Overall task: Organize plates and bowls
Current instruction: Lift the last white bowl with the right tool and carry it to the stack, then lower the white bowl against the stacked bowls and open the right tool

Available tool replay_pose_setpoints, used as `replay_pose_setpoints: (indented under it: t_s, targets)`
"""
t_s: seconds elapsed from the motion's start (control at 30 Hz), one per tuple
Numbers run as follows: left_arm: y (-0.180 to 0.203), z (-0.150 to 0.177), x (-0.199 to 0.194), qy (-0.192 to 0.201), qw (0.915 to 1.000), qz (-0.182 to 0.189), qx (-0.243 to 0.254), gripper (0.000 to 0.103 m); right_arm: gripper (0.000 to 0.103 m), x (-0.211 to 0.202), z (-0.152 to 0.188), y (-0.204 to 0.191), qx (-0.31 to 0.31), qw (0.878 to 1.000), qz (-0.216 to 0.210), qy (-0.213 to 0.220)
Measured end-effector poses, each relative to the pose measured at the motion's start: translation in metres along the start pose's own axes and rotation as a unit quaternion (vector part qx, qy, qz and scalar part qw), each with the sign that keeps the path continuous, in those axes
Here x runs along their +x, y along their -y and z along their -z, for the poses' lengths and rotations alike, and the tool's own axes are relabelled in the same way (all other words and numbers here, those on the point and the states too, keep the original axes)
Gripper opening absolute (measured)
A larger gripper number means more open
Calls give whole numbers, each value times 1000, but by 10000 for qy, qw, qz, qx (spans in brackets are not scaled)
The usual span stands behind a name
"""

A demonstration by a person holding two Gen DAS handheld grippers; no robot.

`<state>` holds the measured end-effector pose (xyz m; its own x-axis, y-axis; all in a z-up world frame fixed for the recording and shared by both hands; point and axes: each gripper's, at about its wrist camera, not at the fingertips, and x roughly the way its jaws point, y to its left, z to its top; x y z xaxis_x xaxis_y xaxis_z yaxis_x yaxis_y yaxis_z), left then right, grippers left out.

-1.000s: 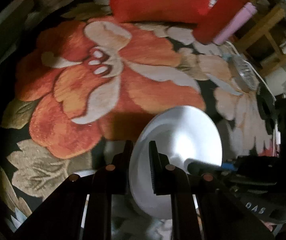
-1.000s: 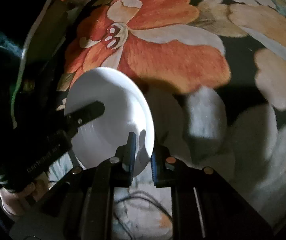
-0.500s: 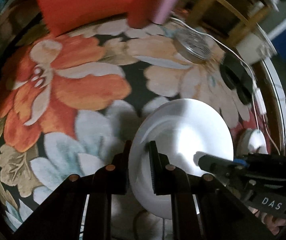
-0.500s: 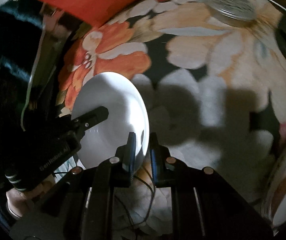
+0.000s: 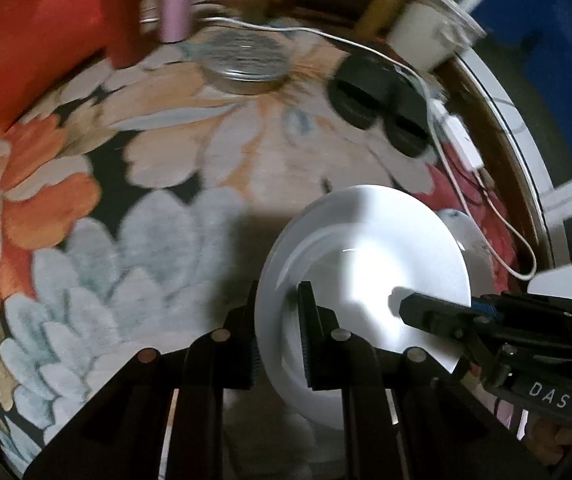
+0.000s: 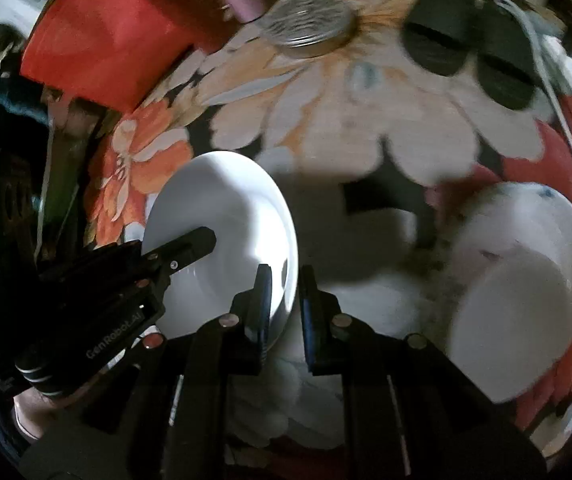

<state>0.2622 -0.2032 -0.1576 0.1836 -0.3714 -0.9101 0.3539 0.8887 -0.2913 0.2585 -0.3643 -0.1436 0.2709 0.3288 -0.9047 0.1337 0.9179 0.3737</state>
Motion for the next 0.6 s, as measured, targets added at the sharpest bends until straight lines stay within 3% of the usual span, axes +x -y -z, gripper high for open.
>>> replay_pose_setpoints:
  t_s: [0.6]
  targets:
    - [130,6,41,-289,9956,500,738,14,14,-55,45,103,866,9933,646,400]
